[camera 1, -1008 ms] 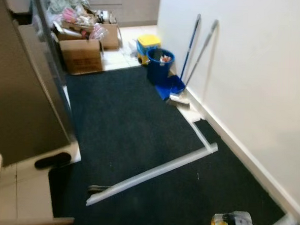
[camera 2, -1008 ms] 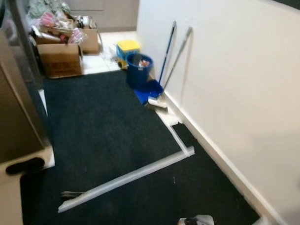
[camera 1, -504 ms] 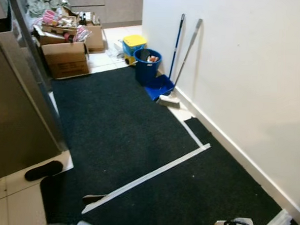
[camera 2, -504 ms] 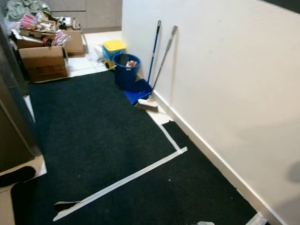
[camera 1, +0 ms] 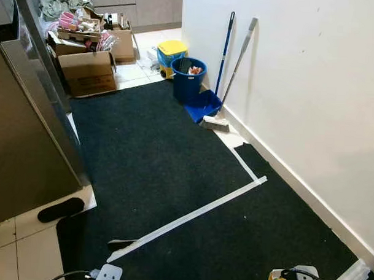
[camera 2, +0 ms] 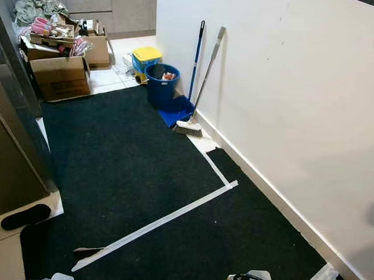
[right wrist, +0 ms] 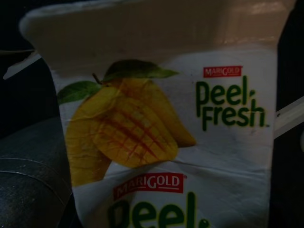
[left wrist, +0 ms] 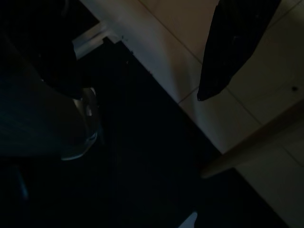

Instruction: Restocking fridge

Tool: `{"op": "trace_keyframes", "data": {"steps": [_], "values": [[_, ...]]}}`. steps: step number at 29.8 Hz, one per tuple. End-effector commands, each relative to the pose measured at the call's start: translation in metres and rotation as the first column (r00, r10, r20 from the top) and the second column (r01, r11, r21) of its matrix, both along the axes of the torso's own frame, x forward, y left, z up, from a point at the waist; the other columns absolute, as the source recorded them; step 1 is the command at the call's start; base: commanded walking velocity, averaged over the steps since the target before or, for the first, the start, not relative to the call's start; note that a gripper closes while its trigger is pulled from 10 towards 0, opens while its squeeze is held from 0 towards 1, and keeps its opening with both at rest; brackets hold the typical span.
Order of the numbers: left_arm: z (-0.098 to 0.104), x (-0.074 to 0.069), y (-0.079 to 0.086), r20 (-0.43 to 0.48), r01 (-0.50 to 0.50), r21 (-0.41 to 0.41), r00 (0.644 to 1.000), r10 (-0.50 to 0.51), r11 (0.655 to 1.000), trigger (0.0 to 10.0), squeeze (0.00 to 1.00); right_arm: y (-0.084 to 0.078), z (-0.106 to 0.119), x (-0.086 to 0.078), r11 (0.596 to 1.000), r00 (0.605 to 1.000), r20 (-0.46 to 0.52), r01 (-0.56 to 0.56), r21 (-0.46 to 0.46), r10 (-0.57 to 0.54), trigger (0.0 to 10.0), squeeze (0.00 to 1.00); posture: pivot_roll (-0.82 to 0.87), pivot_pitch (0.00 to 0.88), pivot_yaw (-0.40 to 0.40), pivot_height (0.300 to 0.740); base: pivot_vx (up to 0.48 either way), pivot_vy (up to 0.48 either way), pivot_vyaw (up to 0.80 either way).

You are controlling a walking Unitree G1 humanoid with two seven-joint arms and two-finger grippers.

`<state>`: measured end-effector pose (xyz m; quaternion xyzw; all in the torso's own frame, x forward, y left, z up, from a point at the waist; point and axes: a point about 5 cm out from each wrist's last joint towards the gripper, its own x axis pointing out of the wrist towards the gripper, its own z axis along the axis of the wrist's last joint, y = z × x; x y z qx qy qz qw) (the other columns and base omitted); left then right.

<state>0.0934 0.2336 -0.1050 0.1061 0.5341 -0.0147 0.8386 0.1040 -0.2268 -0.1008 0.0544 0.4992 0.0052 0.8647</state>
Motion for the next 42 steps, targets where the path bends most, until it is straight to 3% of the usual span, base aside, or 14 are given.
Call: {"op": "trace_keyframes", "data": {"steps": [1, 13, 42], "values": [[0.0008, -0.0064, 0.0081, -0.009, -0.006, 0.006, 1.000, 0.006, 1.000, 10.0, 0.00, -0.0013, 0.0006, 0.0007, 1.000, 1.000, 0.007, -0.001, -0.006, 0.001, 10.0, 0.00, -0.03, 0.021, -0.093, 0.740, 0.000, 0.000, 0.00], [0.0035, -0.0075, 0.0178, -0.005, -0.017, 0.009, 1.000, 0.017, 1.000, 10.0, 0.00, -0.0012, 0.0006, 0.0008, 1.000, 1.000, 0.008, 0.002, -0.006, -0.002, 10.0, 0.00, -0.03, 0.024, -0.093, 0.740, 0.000, 0.000, 0.00], [0.0032, 0.0009, 0.0097, 0.015, -0.017, -0.013, 1.000, 0.017, 1.000, 10.0, 0.00, -0.0028, 0.0008, -0.0002, 1.000, 1.000, 0.007, 0.003, -0.007, -0.003, 10.0, 0.00, -0.03, 0.031, -0.099, 0.740, 0.000, 0.000, 0.00]]}}
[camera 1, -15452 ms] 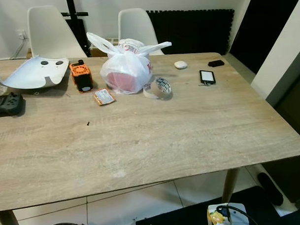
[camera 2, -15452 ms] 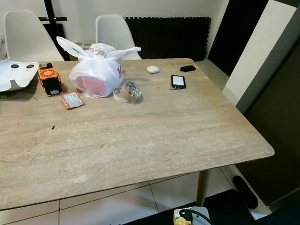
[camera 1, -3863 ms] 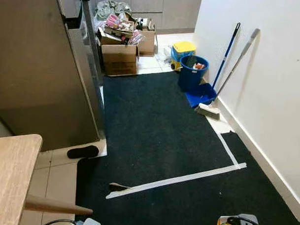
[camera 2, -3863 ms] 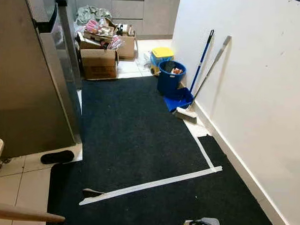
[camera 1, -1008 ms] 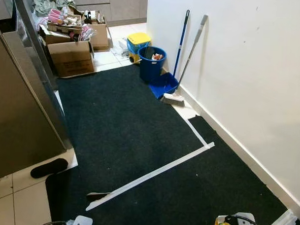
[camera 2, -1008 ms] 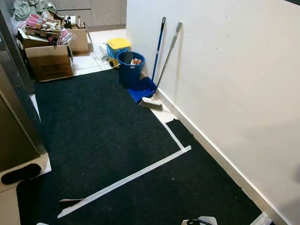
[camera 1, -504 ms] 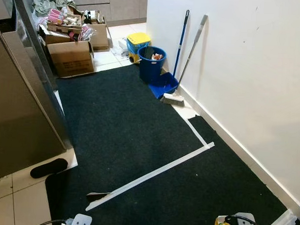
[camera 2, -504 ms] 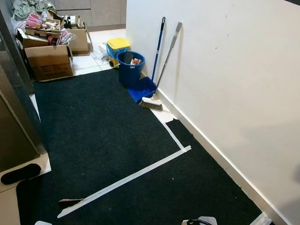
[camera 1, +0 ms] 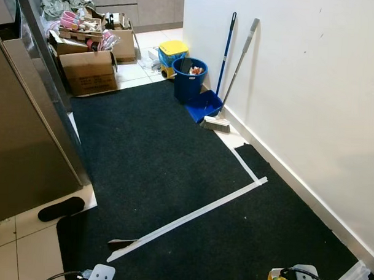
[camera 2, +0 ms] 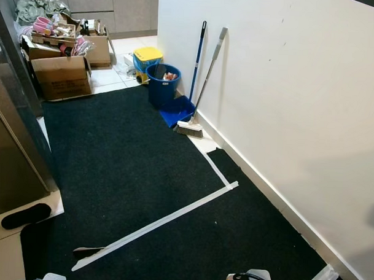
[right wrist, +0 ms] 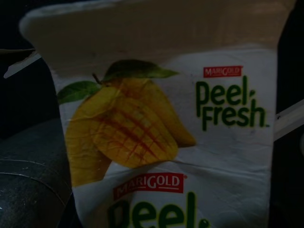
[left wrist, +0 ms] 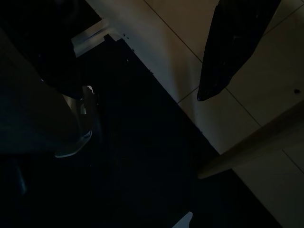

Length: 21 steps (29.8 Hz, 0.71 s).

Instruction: Restocking fridge

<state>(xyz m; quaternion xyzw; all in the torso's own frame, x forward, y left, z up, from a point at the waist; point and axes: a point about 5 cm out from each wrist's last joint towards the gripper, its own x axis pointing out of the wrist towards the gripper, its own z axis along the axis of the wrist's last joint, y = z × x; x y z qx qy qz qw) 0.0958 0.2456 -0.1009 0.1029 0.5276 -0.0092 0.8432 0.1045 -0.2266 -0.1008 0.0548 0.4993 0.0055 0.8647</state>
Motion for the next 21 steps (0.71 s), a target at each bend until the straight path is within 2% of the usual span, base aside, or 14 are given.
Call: {"op": "trace_keyframes", "data": {"steps": [1, 13, 21], "values": [[-0.001, -0.001, -0.002, 0.000, -0.005, -0.013, 1.000, 0.005, 1.000, 10.0, 0.00, -0.003, 0.001, -0.001, 1.000, 1.000, 0.007, 0.003, -0.008, -0.003, 10.0, 0.00, -0.03, 0.031, -0.099, 0.740, 0.000, 0.000, 0.00], [0.001, 0.007, -0.006, 0.040, -0.001, -0.038, 0.999, 0.003, 0.999, 10.0, 0.00, -0.003, 0.001, 0.000, 1.000, 1.000, 0.011, 0.003, -0.004, -0.003, 10.0, 0.00, -0.03, 0.026, -0.098, 0.740, 0.000, 0.000, 0.00], [0.002, 0.012, -0.008, 0.063, 0.019, -0.048, 0.998, -0.016, 0.999, 10.0, 0.00, -0.003, 0.001, 0.001, 1.000, 1.000, 0.016, 0.008, -0.006, -0.007, 10.0, 0.00, -0.04, 0.022, -0.098, 0.740, 0.410, 0.000, 0.00]]}}
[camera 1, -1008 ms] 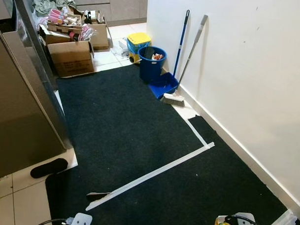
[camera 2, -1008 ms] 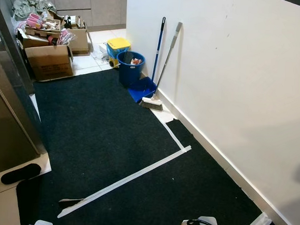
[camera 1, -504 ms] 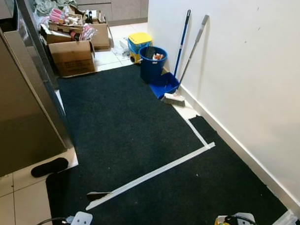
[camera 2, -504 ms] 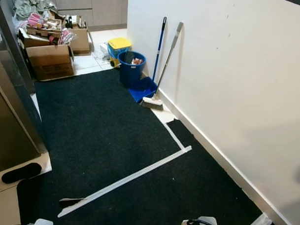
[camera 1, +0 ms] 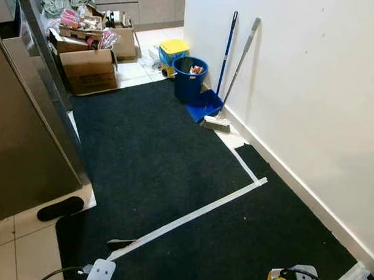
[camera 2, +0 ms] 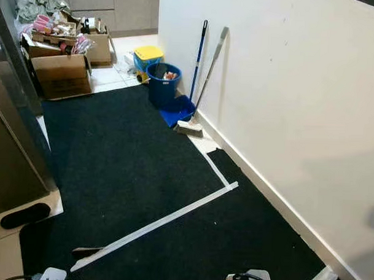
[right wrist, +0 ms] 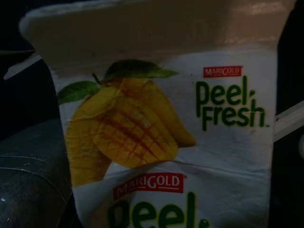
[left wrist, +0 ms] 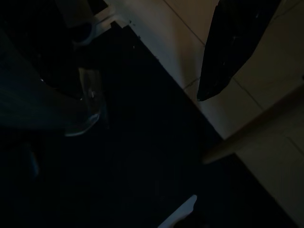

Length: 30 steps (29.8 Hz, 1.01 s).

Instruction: Restocking fridge

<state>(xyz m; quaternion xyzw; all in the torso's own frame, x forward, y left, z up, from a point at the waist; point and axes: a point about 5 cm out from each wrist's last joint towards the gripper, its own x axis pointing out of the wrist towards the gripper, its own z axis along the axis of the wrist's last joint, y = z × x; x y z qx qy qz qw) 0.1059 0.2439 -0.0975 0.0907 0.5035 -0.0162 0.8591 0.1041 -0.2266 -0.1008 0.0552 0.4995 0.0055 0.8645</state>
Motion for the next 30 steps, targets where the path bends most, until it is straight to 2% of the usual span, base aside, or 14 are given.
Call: {"op": "trace_keyframes", "data": {"steps": [1, 19, 30], "values": [[-0.0007, 0.0030, -0.0070, 0.012, 0.016, -0.019, 1.000, -0.016, 1.000, 10.0, 0.00, -0.0034, 0.0016, 0.0020, 1.000, 1.000, 0.017, 0.007, -0.007, -0.007, 10.0, 0.00, -0.04, 0.022, -0.098, 0.740, 0.480, 0.000, 0.00], [0.0012, 0.0103, -0.0108, 0.043, 0.030, -0.032, 0.999, -0.029, 0.999, 10.0, 0.00, -0.0044, 0.0014, 0.0010, 1.000, 1.000, 0.011, 0.019, -0.005, -0.019, 10.0, 0.00, -0.04, 0.026, -0.098, 0.740, 0.478, 0.000, 0.00], [0.0007, 0.0089, -0.0104, 0.035, 0.030, -0.029, 0.999, -0.029, 0.999, 10.0, 0.00, -0.0038, 0.0007, -0.0006, 1.000, 1.000, 0.006, 0.019, -0.004, -0.019, 10.0, 0.00, -0.04, 0.027, -0.097, 0.740, 0.467, 0.000, 0.00]]}}
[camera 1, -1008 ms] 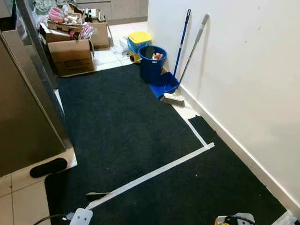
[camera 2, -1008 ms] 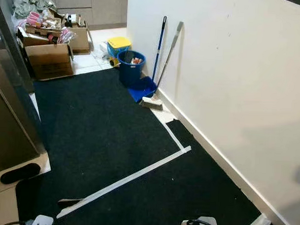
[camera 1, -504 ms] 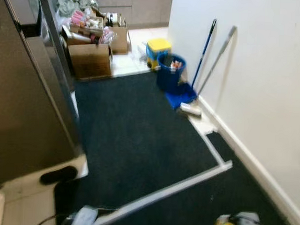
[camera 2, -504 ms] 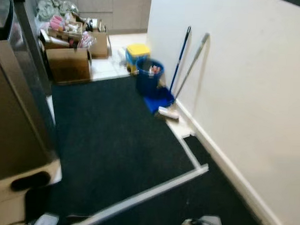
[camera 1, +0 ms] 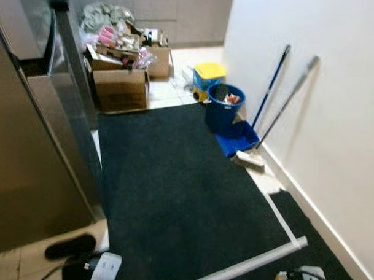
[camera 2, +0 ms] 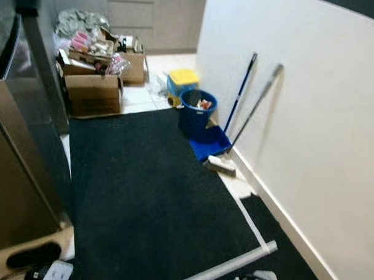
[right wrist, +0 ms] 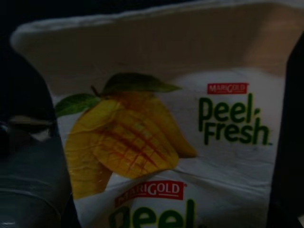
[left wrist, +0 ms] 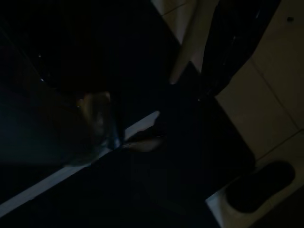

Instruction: Restocking fridge

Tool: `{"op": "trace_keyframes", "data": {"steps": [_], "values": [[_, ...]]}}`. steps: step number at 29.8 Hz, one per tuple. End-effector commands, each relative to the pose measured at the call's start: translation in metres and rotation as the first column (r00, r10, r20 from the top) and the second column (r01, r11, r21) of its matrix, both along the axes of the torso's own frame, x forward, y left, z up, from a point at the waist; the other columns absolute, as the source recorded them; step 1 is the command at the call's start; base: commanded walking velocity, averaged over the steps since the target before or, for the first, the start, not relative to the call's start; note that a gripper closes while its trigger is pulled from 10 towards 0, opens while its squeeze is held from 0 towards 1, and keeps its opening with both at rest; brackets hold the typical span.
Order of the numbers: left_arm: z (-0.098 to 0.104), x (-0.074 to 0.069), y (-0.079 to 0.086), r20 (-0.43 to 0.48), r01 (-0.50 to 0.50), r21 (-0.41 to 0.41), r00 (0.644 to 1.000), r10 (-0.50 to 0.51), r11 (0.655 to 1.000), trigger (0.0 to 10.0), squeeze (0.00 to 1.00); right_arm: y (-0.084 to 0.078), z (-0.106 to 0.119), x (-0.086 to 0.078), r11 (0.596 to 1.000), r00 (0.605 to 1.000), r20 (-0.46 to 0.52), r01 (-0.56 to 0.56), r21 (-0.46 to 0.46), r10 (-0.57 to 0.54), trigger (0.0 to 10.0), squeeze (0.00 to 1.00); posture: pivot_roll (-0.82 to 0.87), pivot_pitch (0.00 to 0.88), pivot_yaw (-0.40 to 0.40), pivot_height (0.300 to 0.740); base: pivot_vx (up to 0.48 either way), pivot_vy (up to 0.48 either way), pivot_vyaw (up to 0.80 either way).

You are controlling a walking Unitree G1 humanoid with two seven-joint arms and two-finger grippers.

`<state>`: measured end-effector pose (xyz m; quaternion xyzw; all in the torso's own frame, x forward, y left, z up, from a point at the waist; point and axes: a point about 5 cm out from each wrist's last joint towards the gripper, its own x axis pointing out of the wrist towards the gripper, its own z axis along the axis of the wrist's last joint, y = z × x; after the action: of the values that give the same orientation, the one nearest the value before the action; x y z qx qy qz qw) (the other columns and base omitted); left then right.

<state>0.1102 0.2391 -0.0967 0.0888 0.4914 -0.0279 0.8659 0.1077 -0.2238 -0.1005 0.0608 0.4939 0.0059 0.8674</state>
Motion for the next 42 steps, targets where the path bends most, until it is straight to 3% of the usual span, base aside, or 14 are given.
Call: {"op": "trace_keyframes", "data": {"steps": [1, 24, 42], "values": [[-0.0001, 0.0043, -0.0053, 0.007, 0.009, -0.011, 1.000, -0.009, 1.000, 10.0, 0.00, -0.0065, 0.0003, -0.0044, 1.000, 1.000, -0.006, 0.013, -0.014, -0.014, 10.0, 0.00, -0.04, 0.027, -0.097, 0.740, 0.461, 0.000, 0.00], [-0.0003, 0.0028, -0.0042, 0.008, 0.000, -0.005, 1.000, 0.000, 1.000, 10.0, 0.00, -0.0064, 0.0005, -0.0024, 1.000, 1.000, -0.008, 0.005, -0.020, -0.005, 10.0, 0.00, -0.04, 0.017, -0.099, 0.740, 0.445, 0.000, 0.00], [0.0005, 0.0045, -0.0031, 0.016, -0.021, -0.013, 1.000, 0.021, 1.000, 10.0, 0.00, -0.0046, 0.0004, -0.0013, 1.000, 1.000, -0.009, -0.010, -0.017, 0.009, 10.0, 0.00, -0.04, 0.016, -0.095, 0.740, 0.014, 0.000, 0.00]]}}
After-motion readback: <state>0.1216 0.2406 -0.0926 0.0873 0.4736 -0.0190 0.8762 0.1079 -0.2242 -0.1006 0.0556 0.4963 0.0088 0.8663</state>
